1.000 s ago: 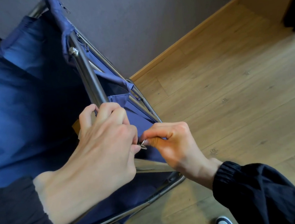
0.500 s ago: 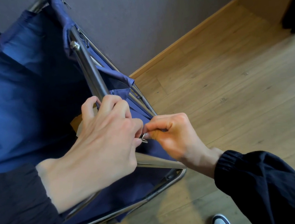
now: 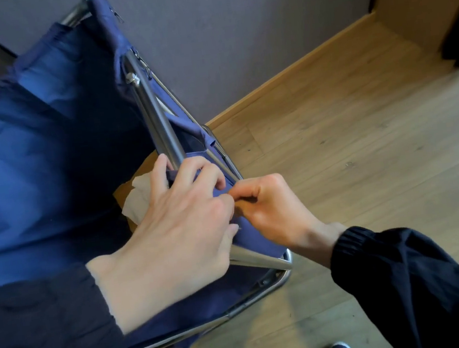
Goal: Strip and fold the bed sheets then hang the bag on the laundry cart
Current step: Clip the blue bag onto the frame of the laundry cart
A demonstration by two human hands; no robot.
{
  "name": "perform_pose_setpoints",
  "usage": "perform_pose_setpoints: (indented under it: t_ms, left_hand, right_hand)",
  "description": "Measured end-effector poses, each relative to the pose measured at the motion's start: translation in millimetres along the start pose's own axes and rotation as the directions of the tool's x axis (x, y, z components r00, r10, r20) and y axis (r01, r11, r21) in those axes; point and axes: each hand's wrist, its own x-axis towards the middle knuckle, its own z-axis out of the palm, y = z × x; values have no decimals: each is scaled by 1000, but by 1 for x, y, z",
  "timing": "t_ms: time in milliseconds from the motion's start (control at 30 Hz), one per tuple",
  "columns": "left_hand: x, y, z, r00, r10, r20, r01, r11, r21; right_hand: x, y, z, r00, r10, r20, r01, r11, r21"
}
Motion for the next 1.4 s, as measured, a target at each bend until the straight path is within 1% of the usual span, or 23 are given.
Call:
perform_pose_setpoints:
  t_ms: [67, 133, 167, 233, 267, 333, 400, 500, 600, 633, 700, 800, 867, 933, 1067, 1167, 1200, 1300, 1400]
  left_hand:
    - [-2, 0, 0, 1000, -30, -5, 30, 999, -42]
    - [-4, 1, -2, 995, -84, -44, 76, 985, -155]
    - [-5, 1, -1, 988, -124, -91, 100, 967, -234]
    - [-8, 3, -2, 948, -264, -177, 173, 896, -408]
    - [-9, 4, -4, 918, -353, -180, 228, 842, -489]
    - [-9, 4, -7, 871, -477, -113, 317, 724, -613]
    - [-8, 0, -7, 842, -533, -80, 346, 649, -678]
    - [-1, -8, -12, 775, -631, -27, 435, 564, -702]
    - [11, -18, -17, 706, -699, 113, 530, 416, -739]
    - [15, -23, -17, 692, -710, 129, 542, 393, -743]
    - [23, -34, -17, 667, -735, 120, 562, 391, -729]
    - [38, -50, -15, 657, -745, 111, 580, 406, -707]
    - [51, -63, -12, 638, -763, 104, 584, 392, -711]
    - [64, -79, -8, 608, -788, 97, 575, 354, -737]
    - [87, -117, 3, 522, -846, 109, 570, 251, -783]
    - [100, -148, 12, 451, -884, 124, 590, 191, -784]
    - [103, -158, 15, 438, -889, 133, 596, 177, -783]
    - [112, -184, 21, 446, -880, 162, 594, 156, -789]
    - [122, -201, 23, 485, -859, 163, 569, 168, -805]
  right_hand:
    - [0, -1, -4, 997, 56, 51, -55, 998, -16]
    - [-1, -2, -8, 990, 110, 93, -109, 994, -17]
    - [-1, -3, -10, 983, 144, 111, -143, 990, -12]
    - [1, -6, -12, 966, 206, 156, -205, 978, -23]
    - [3, -8, -13, 956, 229, 183, -224, 973, -48]
    - [8, -16, -17, 940, 251, 231, -234, 967, -100]
    - [15, -26, -24, 936, 258, 238, -230, 963, -139]
    - [27, -42, -37, 954, 234, 185, -193, 957, -216]
    - [42, -55, -46, 958, 220, 184, -167, 949, -266]
    - [47, -58, -47, 958, 215, 189, -158, 948, -278]
    - [58, -62, -48, 958, 210, 194, -148, 945, -293]
    - [76, -66, -49, 950, 231, 209, -157, 935, -318]
    - [92, -65, -47, 945, 242, 219, -162, 930, -330]
    - [109, -61, -44, 940, 251, 230, -168, 930, -327]
    - [148, -47, -33, 921, 276, 275, -174, 923, -344]
    - [182, -42, -25, 924, 281, 259, -183, 920, -346]
    - [193, -43, -22, 926, 283, 251, -188, 920, -345]
    - [224, -44, -14, 933, 279, 226, -191, 919, -345]
    - [251, -37, -4, 934, 297, 200, -211, 907, -363]
